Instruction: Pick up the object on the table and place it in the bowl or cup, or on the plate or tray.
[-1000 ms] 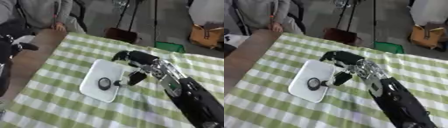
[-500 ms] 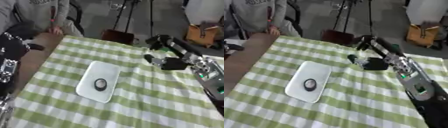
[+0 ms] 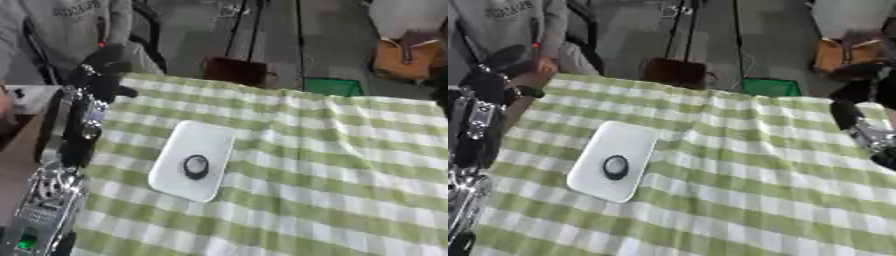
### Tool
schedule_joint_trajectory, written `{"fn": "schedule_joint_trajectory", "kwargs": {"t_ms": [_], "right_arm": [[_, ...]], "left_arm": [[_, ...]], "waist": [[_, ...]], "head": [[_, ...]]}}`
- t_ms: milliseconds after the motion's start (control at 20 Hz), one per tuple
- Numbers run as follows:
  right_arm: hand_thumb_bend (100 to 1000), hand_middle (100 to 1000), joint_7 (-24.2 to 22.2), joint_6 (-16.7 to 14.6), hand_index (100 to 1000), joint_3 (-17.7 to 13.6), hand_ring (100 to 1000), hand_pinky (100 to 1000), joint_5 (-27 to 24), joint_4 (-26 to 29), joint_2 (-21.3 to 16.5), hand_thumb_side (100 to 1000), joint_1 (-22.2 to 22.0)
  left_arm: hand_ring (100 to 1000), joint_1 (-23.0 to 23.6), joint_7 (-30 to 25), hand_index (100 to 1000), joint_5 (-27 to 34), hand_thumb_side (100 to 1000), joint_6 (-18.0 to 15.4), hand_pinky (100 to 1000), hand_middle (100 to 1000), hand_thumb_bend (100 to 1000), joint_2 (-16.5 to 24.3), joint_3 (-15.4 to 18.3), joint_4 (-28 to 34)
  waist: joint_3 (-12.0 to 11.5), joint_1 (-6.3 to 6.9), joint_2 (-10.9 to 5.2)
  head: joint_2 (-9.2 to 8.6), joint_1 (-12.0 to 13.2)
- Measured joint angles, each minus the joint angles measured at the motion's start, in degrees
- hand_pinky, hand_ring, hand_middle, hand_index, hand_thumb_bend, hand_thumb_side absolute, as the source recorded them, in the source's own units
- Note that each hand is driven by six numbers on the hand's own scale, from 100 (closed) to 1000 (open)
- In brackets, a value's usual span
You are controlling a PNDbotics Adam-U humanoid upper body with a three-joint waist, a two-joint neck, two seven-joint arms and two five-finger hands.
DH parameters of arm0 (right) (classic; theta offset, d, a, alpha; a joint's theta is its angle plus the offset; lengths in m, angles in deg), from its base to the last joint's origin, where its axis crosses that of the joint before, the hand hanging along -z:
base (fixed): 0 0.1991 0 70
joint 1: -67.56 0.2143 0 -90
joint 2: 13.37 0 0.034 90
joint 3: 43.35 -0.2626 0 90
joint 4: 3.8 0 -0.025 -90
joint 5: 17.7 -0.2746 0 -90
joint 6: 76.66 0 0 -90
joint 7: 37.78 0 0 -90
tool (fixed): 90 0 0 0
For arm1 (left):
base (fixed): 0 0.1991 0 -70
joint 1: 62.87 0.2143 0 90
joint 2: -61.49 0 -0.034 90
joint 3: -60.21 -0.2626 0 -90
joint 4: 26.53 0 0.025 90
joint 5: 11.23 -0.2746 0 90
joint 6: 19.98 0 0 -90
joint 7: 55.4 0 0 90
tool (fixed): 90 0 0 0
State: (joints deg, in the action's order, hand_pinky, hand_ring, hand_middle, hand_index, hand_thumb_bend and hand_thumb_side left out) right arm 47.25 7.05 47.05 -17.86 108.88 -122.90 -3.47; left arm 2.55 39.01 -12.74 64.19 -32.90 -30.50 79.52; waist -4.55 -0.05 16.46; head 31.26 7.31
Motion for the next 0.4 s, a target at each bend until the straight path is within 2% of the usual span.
{"fn": "schedule_joint_trajectory", "kwargs": {"t_ms": [150,200,400], "right_arm": [[280,749,2.0,-2.0,811,-1.9,686,651,-0.5,0.5,0.4,601,-3.0],[245,745,2.5,-2.5,808,-2.4,682,643,-0.6,0.5,0.7,617,-3.5],[234,738,4.9,-4.0,806,-4.8,675,633,-1.3,0.6,2.6,620,-6.4]], "left_arm": [[847,0.0,0.8,842,-0.3,757,-0.2,622,872,510,0.0,0.6,-0.5],[854,0.0,1.0,854,-0.5,757,-0.3,623,878,508,0.0,0.7,-0.6],[855,0.3,1.6,858,-1.1,760,-0.4,624,881,506,0.0,1.0,-0.8]], "waist": [[1.4,1.21,0.63],[1.6,1.39,0.73],[3.3,2.09,0.72]], "head": [[-0.05,1.6],[-0.06,1.9],[-0.05,2.3]]}}
